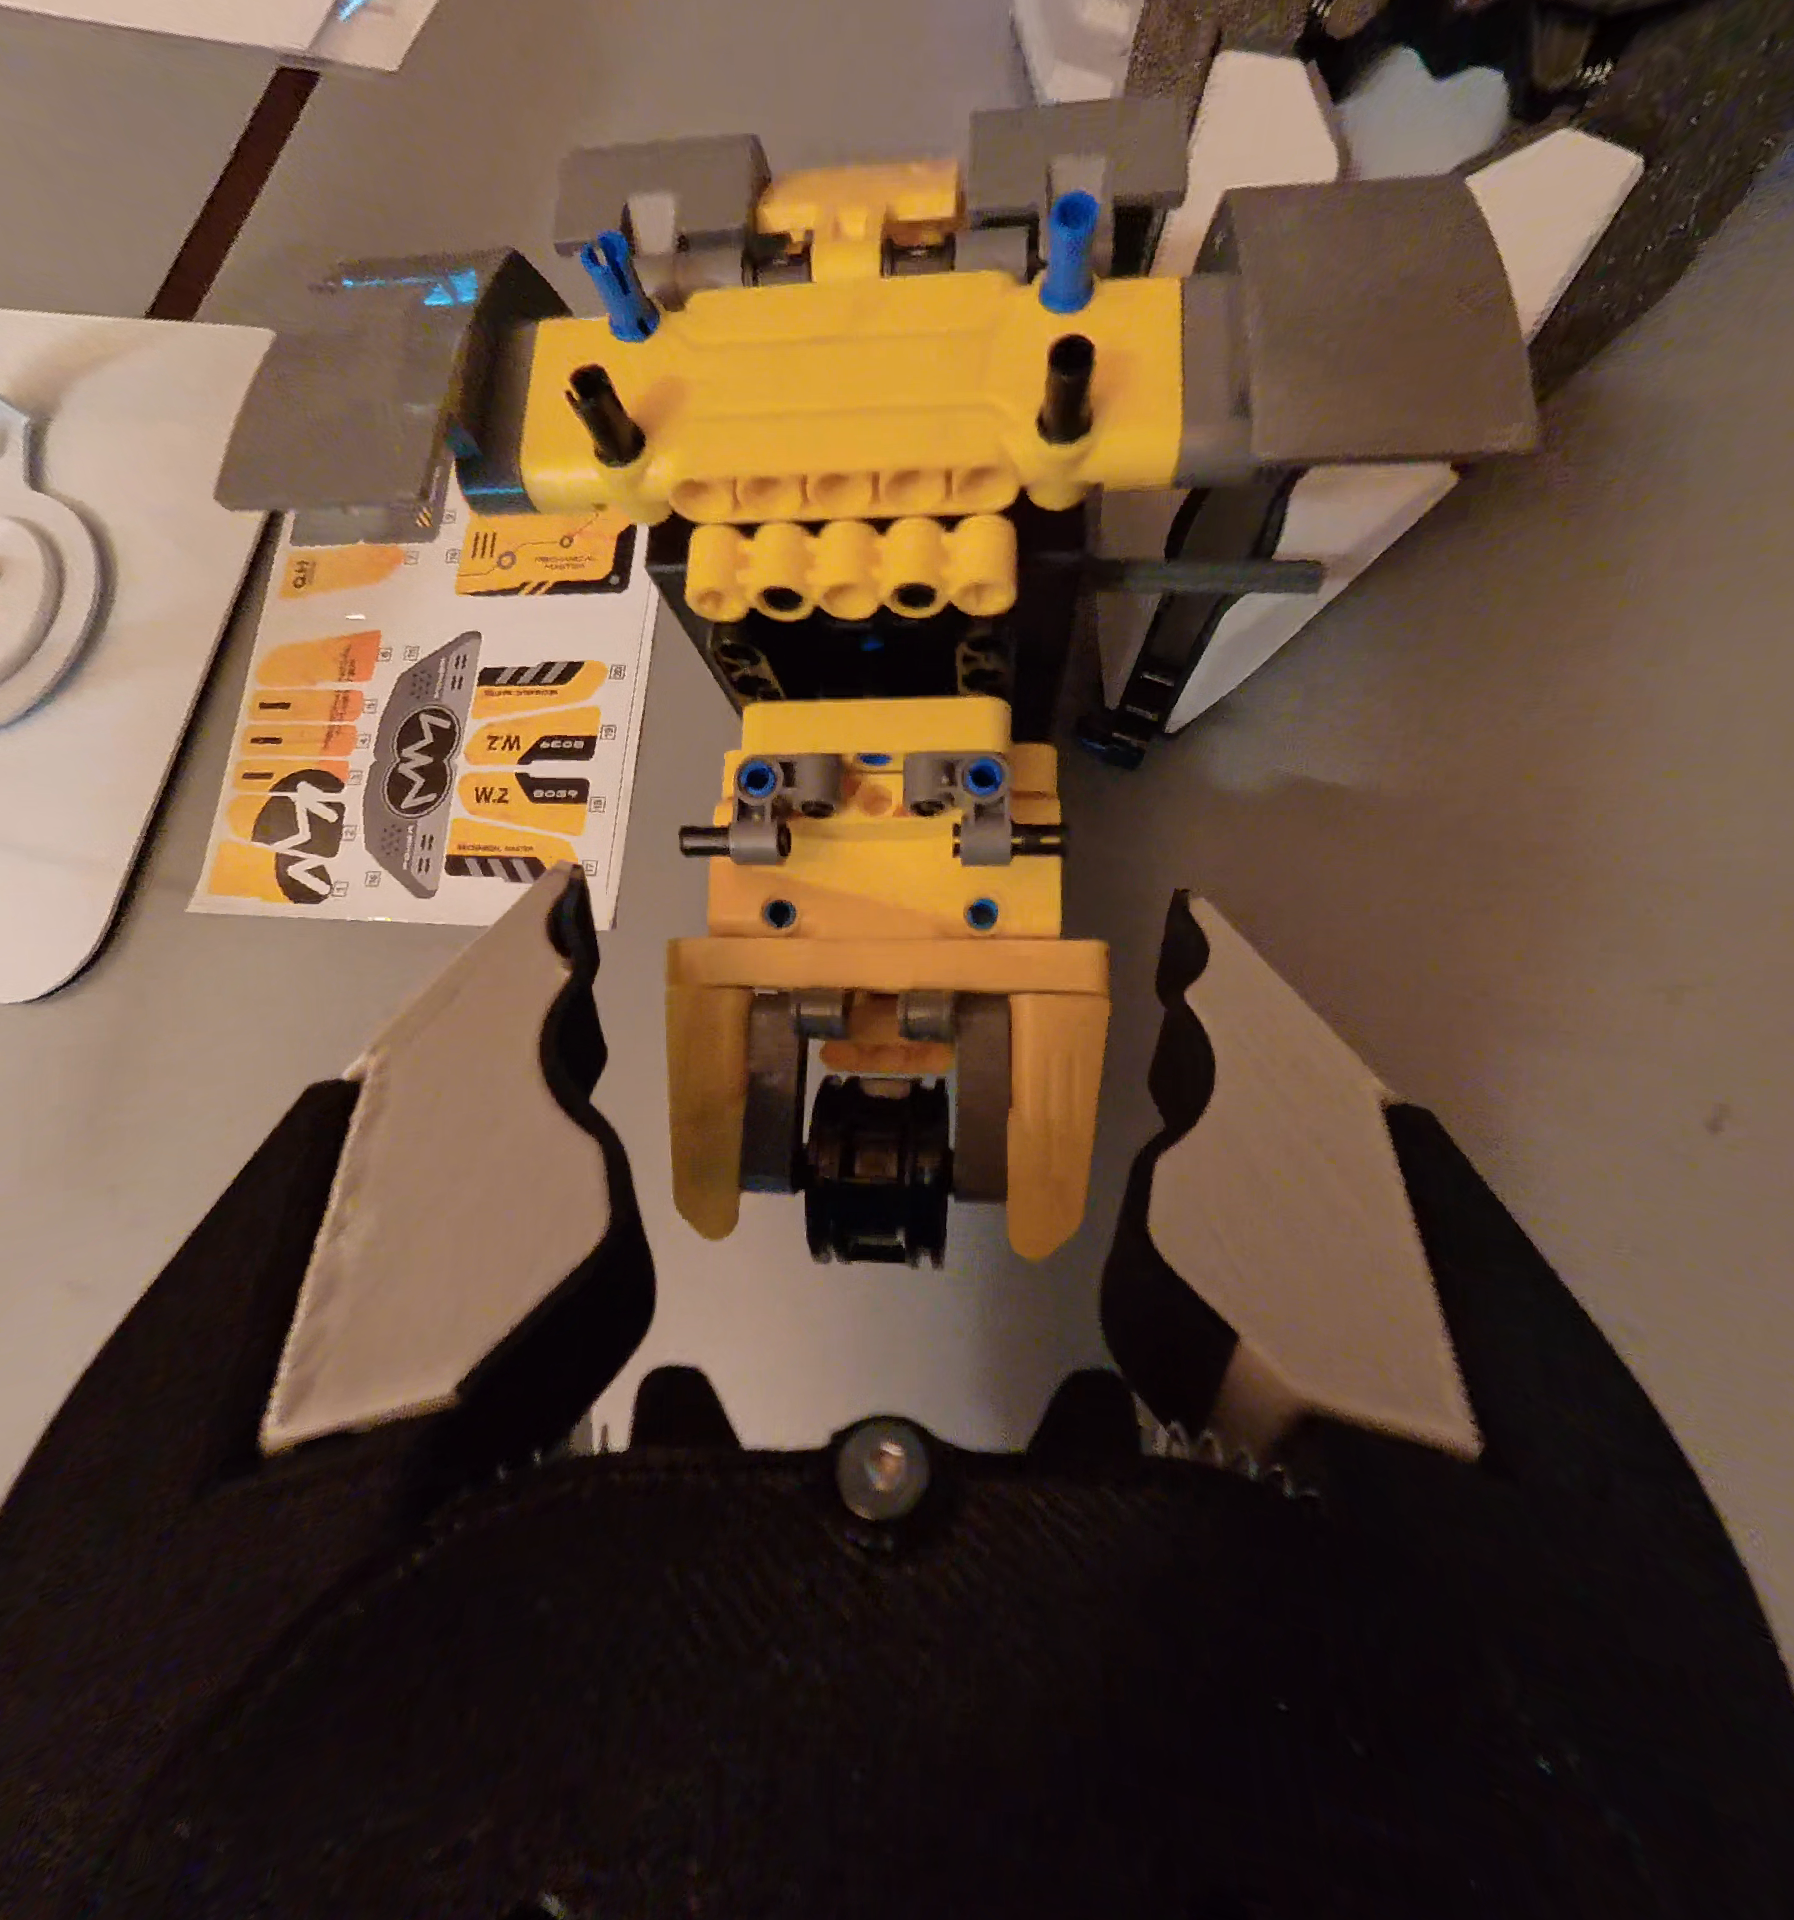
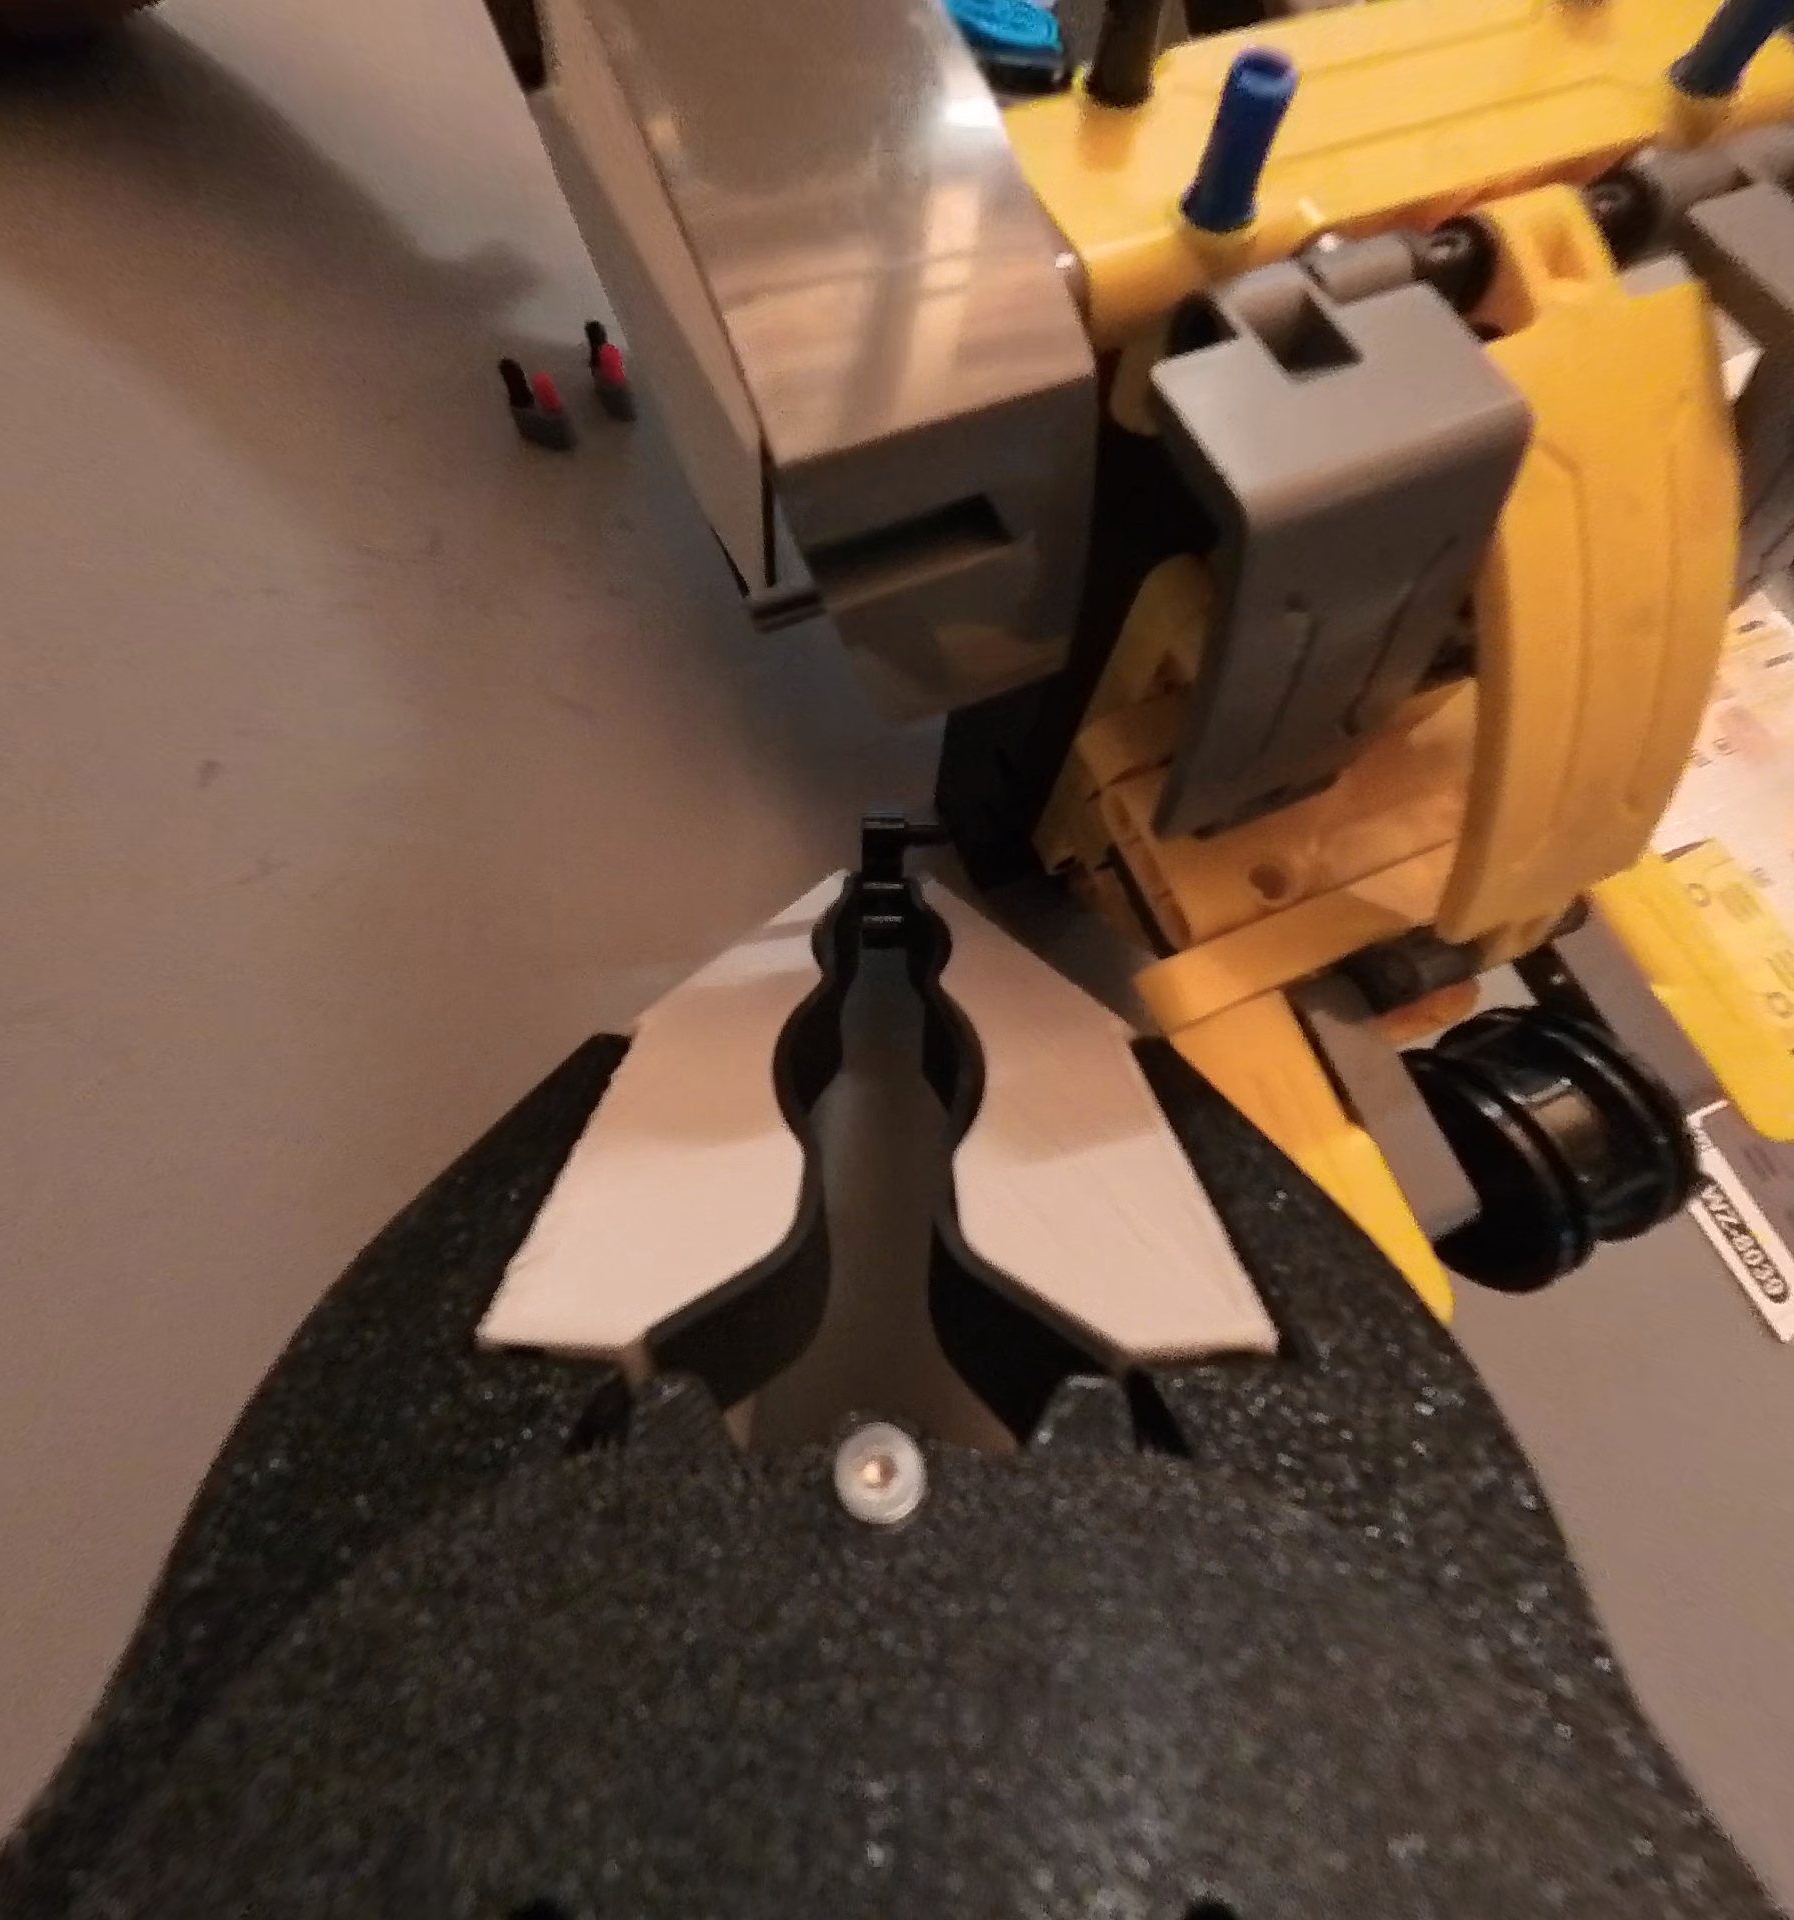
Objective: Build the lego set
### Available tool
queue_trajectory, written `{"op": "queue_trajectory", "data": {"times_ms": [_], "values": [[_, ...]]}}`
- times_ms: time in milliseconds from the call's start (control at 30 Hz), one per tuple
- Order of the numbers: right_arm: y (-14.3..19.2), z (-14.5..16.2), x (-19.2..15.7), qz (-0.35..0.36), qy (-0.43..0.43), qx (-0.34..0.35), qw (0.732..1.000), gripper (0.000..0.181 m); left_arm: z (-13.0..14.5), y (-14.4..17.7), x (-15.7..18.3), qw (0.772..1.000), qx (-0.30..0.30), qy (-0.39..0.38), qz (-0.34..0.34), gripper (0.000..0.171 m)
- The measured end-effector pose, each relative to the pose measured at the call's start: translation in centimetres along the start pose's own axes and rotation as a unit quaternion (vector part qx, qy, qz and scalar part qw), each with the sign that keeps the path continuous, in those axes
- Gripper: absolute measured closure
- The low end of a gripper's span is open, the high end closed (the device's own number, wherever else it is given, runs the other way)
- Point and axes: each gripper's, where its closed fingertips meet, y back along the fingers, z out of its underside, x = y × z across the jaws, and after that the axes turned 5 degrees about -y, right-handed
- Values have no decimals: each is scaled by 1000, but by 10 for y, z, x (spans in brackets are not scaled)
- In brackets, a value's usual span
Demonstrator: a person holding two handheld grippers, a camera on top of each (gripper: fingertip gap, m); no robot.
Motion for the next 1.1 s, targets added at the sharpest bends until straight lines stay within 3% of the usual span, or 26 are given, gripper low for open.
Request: {"op": "queue_trajectory", "data": {"times_ms": [400,700,1100], "values": [[3,21,7,52,-21,-46,997,173,6,0,-3,1000,15,15,2,82],[7,16,6,66,-43,-30,996,164,6,-1,-5,1000,19,22,2,82],[3,6,13,120,-28,-30,992,174,3,-7,-2,1000,20,20,7,84]]}}
